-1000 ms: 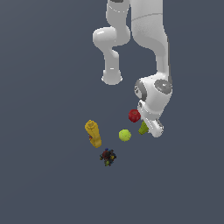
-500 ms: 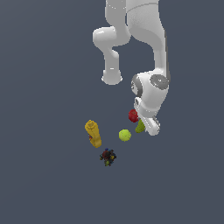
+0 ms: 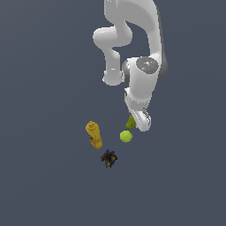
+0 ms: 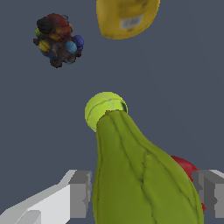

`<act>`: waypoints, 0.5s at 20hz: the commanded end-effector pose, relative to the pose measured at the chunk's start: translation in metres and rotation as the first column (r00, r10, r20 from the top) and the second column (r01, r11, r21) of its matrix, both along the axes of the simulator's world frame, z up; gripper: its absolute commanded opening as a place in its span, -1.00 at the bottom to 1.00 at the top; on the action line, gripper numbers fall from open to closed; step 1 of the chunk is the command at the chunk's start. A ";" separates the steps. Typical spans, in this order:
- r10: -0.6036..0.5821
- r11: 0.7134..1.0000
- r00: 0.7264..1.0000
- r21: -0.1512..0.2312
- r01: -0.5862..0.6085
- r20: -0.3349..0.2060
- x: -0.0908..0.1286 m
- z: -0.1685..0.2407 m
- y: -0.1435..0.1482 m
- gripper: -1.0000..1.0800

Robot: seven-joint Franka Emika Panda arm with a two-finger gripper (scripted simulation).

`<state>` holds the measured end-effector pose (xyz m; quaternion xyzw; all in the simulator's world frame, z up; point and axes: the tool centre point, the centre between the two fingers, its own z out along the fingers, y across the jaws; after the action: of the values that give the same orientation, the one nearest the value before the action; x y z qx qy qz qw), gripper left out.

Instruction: Pick up a designated object from a clutter of objects.

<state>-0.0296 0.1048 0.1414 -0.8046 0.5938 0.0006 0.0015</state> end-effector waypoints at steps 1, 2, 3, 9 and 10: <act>0.000 1.000 1.000 0.001 0.000 0.001 0.004 0.024 -0.022 -1.00; 0.000 1.000 1.000 0.001 0.000 0.001 0.006 0.034 -0.031 -1.00; 0.000 1.000 1.000 0.001 0.000 0.001 0.007 0.043 -0.040 -1.00; -0.001 1.000 1.000 0.001 0.001 0.000 0.018 0.100 -0.092 -1.00; -0.001 1.000 1.000 0.001 0.001 0.000 0.020 0.110 -0.101 -1.00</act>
<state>-0.0124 0.0171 0.2354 -0.8041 0.5945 0.0011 0.0016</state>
